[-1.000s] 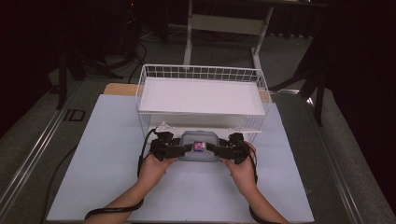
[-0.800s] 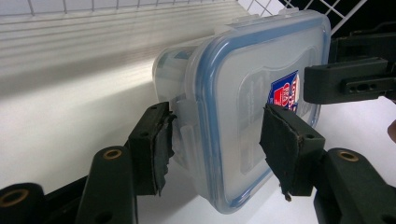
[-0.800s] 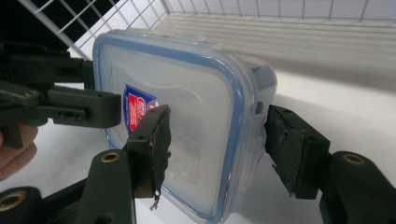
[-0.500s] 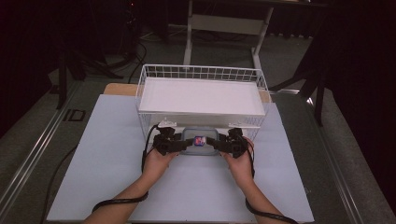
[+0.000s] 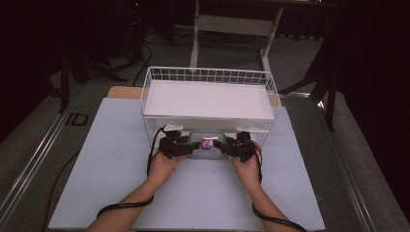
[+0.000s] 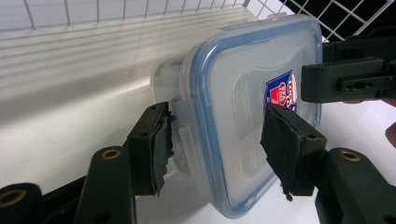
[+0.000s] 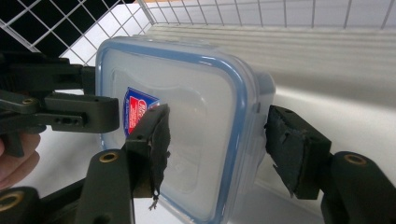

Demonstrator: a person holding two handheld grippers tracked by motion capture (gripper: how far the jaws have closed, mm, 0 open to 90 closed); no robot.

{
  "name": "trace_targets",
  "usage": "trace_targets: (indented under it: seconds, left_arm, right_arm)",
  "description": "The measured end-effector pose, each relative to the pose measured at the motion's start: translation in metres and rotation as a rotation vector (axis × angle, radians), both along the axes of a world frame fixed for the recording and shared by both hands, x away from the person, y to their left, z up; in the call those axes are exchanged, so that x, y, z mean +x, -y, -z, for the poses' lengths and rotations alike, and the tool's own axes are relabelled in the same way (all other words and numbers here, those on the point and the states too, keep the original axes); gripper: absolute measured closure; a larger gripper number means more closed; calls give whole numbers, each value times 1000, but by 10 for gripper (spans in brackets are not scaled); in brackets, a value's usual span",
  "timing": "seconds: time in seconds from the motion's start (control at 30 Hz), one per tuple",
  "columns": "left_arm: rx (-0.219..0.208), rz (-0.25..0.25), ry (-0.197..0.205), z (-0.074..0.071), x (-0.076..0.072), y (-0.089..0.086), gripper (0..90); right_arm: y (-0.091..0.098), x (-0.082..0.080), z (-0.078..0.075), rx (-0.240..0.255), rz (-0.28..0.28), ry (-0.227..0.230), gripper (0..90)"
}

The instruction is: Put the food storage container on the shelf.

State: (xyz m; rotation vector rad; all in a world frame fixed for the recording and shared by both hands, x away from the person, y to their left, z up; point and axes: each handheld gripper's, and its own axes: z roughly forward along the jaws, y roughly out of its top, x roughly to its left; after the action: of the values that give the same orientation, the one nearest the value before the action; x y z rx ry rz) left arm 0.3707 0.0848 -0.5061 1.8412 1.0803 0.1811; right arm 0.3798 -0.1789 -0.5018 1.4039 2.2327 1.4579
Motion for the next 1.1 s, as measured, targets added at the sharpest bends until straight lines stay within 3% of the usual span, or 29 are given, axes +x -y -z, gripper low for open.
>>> trace_targets:
  seconds: [0.1,0.17,0.2,0.23,0.27,0.33,0.47,0.6,0.7,0.8,0.93,0.97,1.1]
  left_arm:
    - [4,9,10,1,1,1,428]
    - [5,0,38,3,1,3,410]
    - [1,-13,68,2,-1,2,424]
    - [7,-23,77,1,0,1,496]
    - [5,-26,78,0,1,0,503]
    - [-12,-34,68,1,2,-1,501]
    - [6,-46,84,2,4,3,467]
    - [12,-55,100,3,10,2,450]
    - [20,-78,118,5,13,4,409]
    - [8,-93,114,6,15,3,378]
    - [9,-95,117,6,14,4,378]
    - [30,-90,132,5,12,5,378]
    - [45,-96,141,3,10,6,375]
  right_arm:
    - [-1,0,-1,-21,-1,32,412]
    - [-8,-2,-6,-98,12,96,423]
    - [-8,-1,-5,-88,9,94,427]
    - [-7,0,-4,-82,10,94,419]
    - [-6,2,-2,-68,9,87,420]
    - [-6,3,-1,-51,17,88,419]
    - [-4,8,4,-16,37,100,421]
    - [-7,11,5,-32,77,127,417]
    - [-11,12,6,-71,98,160,415]
    - [-15,12,6,-115,94,224,420]
    - [-18,8,4,-153,92,249,420]
    - [-17,4,-1,-164,83,270,420]
    - [-15,-2,-7,-167,74,289,405]
